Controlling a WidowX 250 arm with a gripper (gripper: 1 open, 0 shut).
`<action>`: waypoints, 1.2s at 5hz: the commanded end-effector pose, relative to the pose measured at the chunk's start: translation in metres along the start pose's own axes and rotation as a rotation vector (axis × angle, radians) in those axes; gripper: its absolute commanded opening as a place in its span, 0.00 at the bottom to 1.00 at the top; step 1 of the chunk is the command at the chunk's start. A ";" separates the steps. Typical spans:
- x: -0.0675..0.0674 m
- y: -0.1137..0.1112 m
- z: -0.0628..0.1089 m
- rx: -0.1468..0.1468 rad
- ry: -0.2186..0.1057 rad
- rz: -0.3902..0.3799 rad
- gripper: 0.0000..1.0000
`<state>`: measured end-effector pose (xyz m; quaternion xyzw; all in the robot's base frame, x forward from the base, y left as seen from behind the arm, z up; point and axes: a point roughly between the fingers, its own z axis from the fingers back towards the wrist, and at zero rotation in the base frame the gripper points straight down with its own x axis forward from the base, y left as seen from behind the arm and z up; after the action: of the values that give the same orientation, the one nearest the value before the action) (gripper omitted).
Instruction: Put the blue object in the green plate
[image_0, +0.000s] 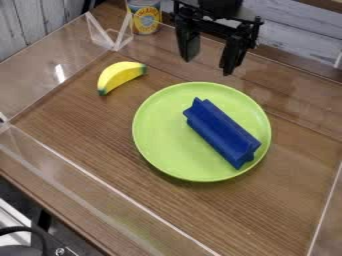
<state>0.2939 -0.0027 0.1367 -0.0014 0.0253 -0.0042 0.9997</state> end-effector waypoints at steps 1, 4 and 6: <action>-0.003 0.011 -0.001 0.006 0.003 0.004 1.00; -0.018 0.090 0.017 0.039 -0.074 0.048 1.00; -0.018 0.118 0.011 0.069 -0.101 0.045 1.00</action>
<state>0.2732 0.1114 0.1367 0.0236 -0.0046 0.0156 0.9996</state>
